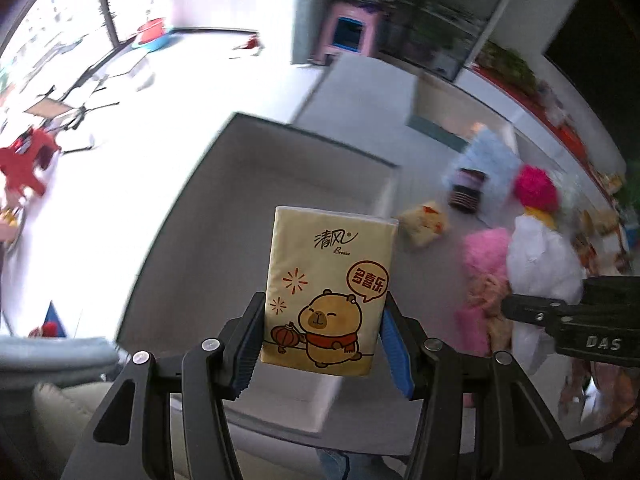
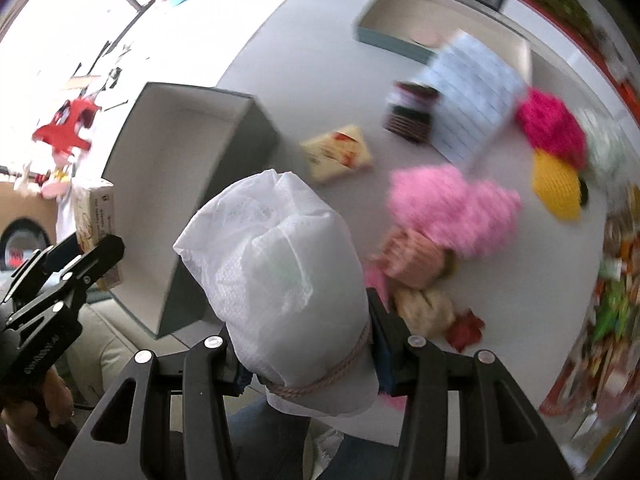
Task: Organize soft objects
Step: 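Lift and carry the tissue pack and white bundle over the grey box with both tools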
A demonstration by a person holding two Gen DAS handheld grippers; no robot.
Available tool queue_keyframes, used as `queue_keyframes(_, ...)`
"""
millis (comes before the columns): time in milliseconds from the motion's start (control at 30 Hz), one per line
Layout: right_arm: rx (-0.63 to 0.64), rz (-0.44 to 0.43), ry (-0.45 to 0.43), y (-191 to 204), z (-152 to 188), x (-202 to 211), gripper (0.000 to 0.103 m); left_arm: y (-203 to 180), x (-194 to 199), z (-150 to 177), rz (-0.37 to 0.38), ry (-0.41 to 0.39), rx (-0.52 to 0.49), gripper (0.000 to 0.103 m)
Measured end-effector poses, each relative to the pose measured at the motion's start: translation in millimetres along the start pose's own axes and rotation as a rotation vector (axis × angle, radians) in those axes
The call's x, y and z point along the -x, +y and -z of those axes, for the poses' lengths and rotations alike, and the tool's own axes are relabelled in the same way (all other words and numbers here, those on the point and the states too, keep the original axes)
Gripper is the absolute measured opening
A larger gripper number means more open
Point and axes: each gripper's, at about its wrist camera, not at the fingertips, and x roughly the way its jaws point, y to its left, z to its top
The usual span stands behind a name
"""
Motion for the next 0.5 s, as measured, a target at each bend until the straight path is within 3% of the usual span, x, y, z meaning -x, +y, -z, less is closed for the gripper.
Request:
queue_keyframes(200, 0.109, -0.002, -0.002, 49.7, -26.9, -3.9, 0.051, 45.2, -1.7, 0.8, -0.059, 0.008, 0.101, 0.055)
queue_keyframes(500, 0.216, -0.014, -0.006, 106.8, -62.8, -14.5, 0.051, 70.7, -14.8, 5.8, -0.107, 0.037, 0.189, 0.055)
